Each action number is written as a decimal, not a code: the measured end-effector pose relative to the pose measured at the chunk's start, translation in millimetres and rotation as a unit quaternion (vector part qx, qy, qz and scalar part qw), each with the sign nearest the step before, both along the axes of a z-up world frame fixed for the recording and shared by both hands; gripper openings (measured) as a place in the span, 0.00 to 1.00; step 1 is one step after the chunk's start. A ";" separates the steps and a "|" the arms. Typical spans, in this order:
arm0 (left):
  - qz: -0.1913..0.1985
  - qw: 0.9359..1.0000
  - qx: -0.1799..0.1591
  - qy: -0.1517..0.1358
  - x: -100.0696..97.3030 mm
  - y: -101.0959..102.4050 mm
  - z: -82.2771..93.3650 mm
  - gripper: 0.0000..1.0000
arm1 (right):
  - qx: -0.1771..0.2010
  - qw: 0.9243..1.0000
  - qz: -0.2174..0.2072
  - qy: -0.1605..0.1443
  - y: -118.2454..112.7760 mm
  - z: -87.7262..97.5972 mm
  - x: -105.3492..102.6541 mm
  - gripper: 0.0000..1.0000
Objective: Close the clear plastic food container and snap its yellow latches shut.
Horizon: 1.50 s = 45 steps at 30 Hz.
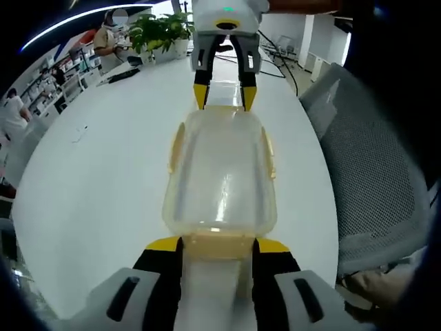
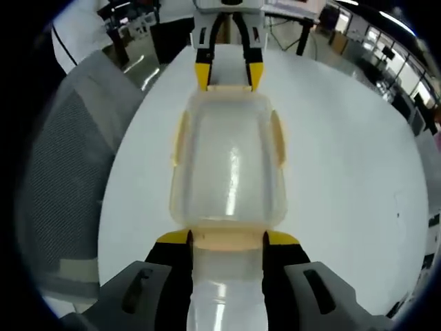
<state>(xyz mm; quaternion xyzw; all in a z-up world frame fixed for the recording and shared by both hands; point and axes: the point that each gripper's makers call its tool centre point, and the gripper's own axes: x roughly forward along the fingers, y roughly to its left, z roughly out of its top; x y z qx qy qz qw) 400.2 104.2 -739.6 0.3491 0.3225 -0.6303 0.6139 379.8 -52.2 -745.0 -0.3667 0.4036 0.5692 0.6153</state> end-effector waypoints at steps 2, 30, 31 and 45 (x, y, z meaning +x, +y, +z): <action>0.000 1.000 0.002 -0.002 -1.1 0.4 3.8 0.34 | 0.002 1.000 0.001 0.001 0.4 4.1 -0.5 0.35; -0.009 1.000 -0.012 -0.016 -4.7 -52.6 53.4 0.34 | -0.003 1.000 -0.004 -0.012 -55.4 57.5 -9.0 0.35; -0.010 1.000 -0.012 -0.017 -4.6 -55.6 53.8 0.34 | -0.003 1.000 -0.006 -0.012 -59.9 58.2 -9.8 0.35; -0.024 0.999 -0.014 -0.016 -8.6 -101.2 54.0 0.34 | -0.007 1.000 -0.018 -0.009 -103.2 59.7 -18.9 0.35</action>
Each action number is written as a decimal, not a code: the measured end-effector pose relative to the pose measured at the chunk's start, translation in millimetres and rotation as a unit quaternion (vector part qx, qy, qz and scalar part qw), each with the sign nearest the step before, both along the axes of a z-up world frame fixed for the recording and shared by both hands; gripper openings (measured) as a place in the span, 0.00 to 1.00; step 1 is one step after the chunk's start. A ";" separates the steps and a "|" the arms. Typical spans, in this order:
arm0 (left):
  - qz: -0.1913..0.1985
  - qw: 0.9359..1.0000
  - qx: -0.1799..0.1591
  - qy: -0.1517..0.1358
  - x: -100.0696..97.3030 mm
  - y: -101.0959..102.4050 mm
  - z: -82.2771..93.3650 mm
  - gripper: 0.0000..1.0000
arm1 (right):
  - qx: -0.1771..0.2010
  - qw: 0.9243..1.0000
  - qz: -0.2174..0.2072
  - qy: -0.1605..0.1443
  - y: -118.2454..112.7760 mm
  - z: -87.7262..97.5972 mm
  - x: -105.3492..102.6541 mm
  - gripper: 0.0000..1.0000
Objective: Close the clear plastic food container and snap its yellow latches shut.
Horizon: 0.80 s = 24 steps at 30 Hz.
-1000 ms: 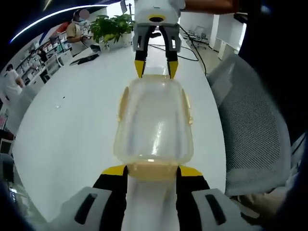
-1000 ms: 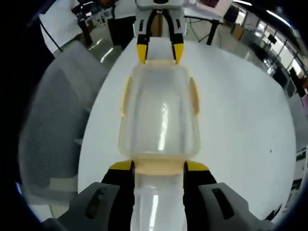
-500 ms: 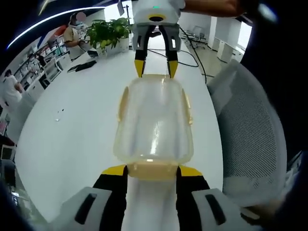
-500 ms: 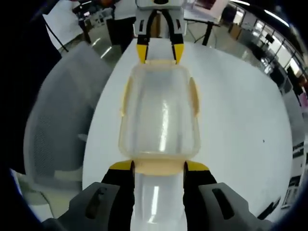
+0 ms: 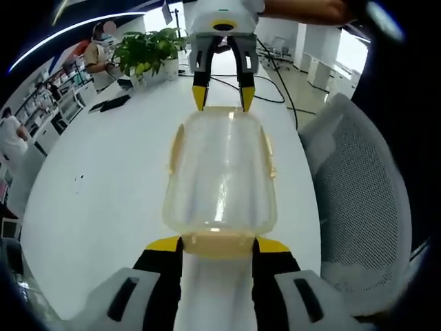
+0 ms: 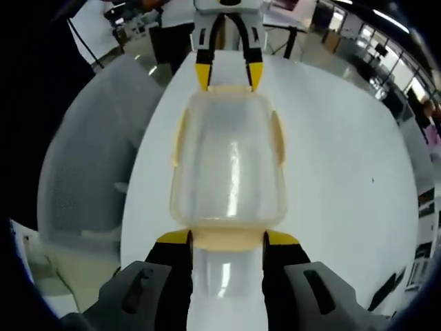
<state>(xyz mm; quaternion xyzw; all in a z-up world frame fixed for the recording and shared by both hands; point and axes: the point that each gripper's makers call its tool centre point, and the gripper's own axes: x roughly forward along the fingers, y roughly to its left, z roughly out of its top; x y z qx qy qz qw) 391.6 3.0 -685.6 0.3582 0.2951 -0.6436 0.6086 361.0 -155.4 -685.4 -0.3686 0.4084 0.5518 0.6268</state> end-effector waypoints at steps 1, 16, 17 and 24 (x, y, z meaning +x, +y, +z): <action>-0.001 1.000 0.001 0.000 -0.2 -2.6 -0.4 0.34 | 0.000 1.000 0.000 0.000 -2.4 -0.1 -0.6 0.35; -0.006 1.000 0.001 0.002 -0.2 -50.9 -8.9 0.34 | -0.013 1.000 -0.008 0.004 -50.6 -5.9 -2.2 0.35; -0.006 1.000 0.002 0.003 0.2 -53.3 -9.8 0.34 | -0.013 1.000 -0.007 0.004 -52.9 -6.5 -2.2 0.35; -0.009 1.000 0.006 0.005 1.1 -69.5 -16.0 0.34 | -0.018 1.000 -0.010 0.008 -68.9 -12.0 -2.3 0.36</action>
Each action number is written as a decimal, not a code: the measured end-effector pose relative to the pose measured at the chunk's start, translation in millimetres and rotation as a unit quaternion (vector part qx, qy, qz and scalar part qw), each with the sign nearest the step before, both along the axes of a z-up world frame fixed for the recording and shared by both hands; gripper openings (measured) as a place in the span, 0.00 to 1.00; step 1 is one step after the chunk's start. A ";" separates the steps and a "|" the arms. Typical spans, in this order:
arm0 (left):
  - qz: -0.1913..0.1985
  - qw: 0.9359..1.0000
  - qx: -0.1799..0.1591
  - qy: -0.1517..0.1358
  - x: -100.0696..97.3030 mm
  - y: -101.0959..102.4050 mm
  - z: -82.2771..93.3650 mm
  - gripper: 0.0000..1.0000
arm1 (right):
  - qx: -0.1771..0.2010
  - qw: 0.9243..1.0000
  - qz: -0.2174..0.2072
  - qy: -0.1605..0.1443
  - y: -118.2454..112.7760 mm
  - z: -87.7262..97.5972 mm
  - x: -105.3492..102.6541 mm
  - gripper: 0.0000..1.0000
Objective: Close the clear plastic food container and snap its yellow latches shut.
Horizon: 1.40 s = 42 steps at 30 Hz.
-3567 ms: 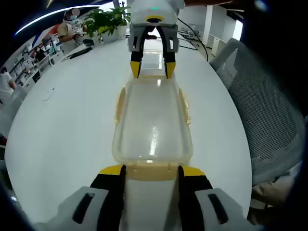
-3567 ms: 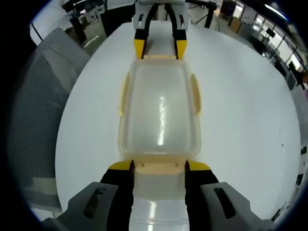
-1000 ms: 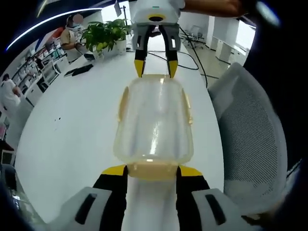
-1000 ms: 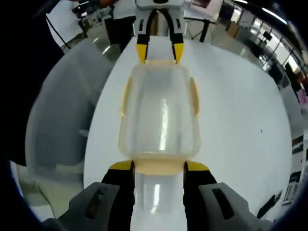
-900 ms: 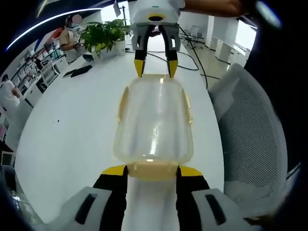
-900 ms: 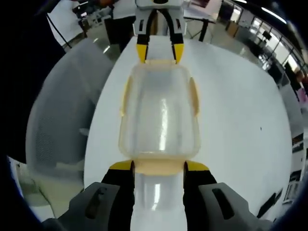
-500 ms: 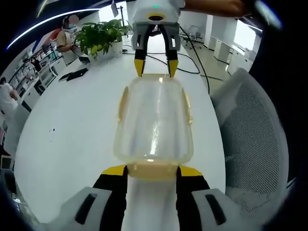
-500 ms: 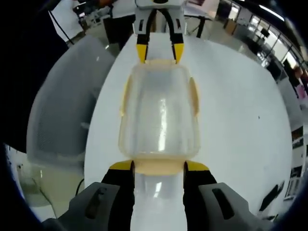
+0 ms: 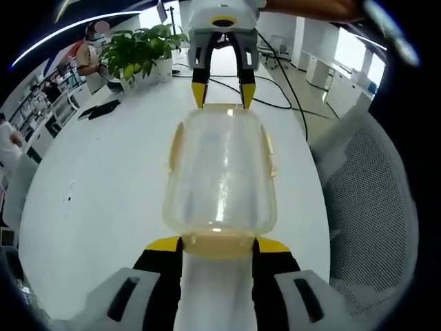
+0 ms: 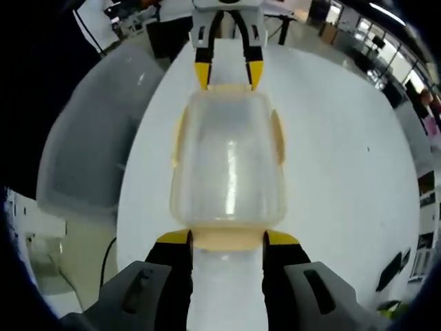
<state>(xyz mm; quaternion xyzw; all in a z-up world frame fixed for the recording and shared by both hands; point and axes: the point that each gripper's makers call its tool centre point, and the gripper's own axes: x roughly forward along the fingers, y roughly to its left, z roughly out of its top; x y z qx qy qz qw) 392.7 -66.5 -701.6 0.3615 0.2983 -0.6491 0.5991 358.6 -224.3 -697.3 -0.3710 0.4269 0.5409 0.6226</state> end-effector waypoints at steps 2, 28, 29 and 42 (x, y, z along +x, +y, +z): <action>0.000 1.000 0.001 0.002 0.1 -4.4 -1.9 0.34 | 0.000 1.000 0.000 0.001 -4.7 -0.8 0.4 0.36; 0.001 1.000 0.006 0.013 1.1 -39.0 -17.6 0.34 | -0.015 1.000 -0.001 0.016 -40.1 -19.1 1.9 0.36; 0.000 1.000 0.007 0.013 0.8 -40.0 -17.4 0.34 | -0.015 1.000 -0.001 0.015 -40.8 -19.7 2.3 0.36; -0.002 1.000 0.003 0.014 2.2 -48.9 -17.6 0.34 | -0.022 1.000 -0.002 0.014 -50.2 -24.6 2.8 0.36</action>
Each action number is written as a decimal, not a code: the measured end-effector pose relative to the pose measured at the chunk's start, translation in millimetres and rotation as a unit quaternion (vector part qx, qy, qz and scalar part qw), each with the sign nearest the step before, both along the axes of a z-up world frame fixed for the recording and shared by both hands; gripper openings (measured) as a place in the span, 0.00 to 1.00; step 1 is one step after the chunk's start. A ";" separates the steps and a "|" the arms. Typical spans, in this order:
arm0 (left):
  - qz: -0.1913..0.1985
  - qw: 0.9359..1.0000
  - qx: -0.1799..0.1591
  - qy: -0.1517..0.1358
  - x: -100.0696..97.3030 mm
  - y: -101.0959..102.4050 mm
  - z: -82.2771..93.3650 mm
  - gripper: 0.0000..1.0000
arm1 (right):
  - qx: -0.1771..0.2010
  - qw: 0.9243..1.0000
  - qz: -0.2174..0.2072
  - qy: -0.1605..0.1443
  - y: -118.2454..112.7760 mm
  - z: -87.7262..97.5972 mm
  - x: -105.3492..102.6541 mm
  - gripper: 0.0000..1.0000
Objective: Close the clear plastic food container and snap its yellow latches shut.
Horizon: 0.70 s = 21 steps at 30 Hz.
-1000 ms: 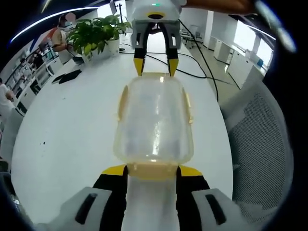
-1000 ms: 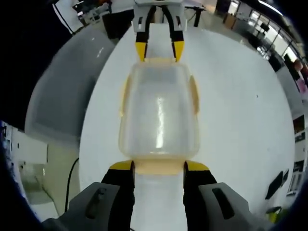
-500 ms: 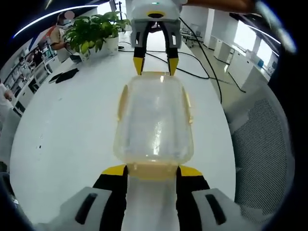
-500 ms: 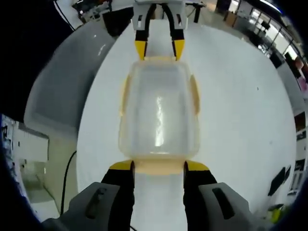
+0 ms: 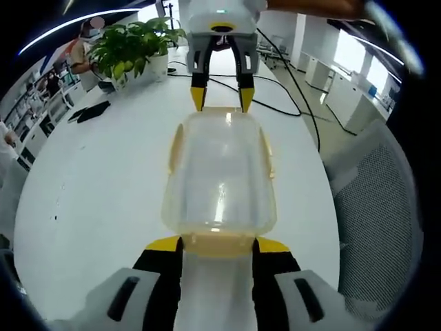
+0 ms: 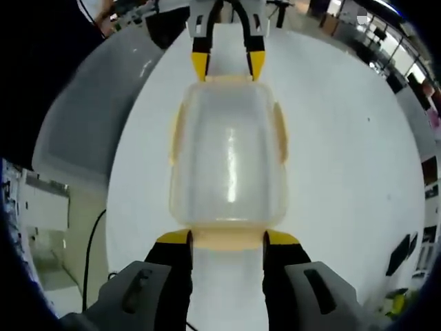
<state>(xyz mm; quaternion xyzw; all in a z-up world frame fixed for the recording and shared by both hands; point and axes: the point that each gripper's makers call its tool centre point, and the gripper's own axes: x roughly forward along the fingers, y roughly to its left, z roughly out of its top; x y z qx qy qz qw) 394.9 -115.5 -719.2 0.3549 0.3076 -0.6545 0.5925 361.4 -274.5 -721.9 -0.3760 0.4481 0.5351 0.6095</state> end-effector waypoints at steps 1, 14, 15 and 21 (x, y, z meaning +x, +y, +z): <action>0.000 1.000 0.000 0.001 -0.3 -0.5 0.1 0.34 | 0.000 1.000 0.001 0.001 -0.2 0.2 -0.3 0.36; -0.004 1.000 -0.004 0.003 -4.6 -7.4 5.1 0.35 | -0.007 1.000 0.005 -0.002 -6.8 4.1 -2.9 0.36; -0.005 1.000 -0.004 0.003 -4.6 -7.8 5.4 0.35 | -0.008 1.000 0.005 -0.003 -7.6 3.9 -2.8 0.36; -0.007 1.000 0.000 -0.001 -3.9 -10.7 2.5 0.35 | -0.012 1.000 0.006 -0.003 -10.3 1.2 -2.5 0.36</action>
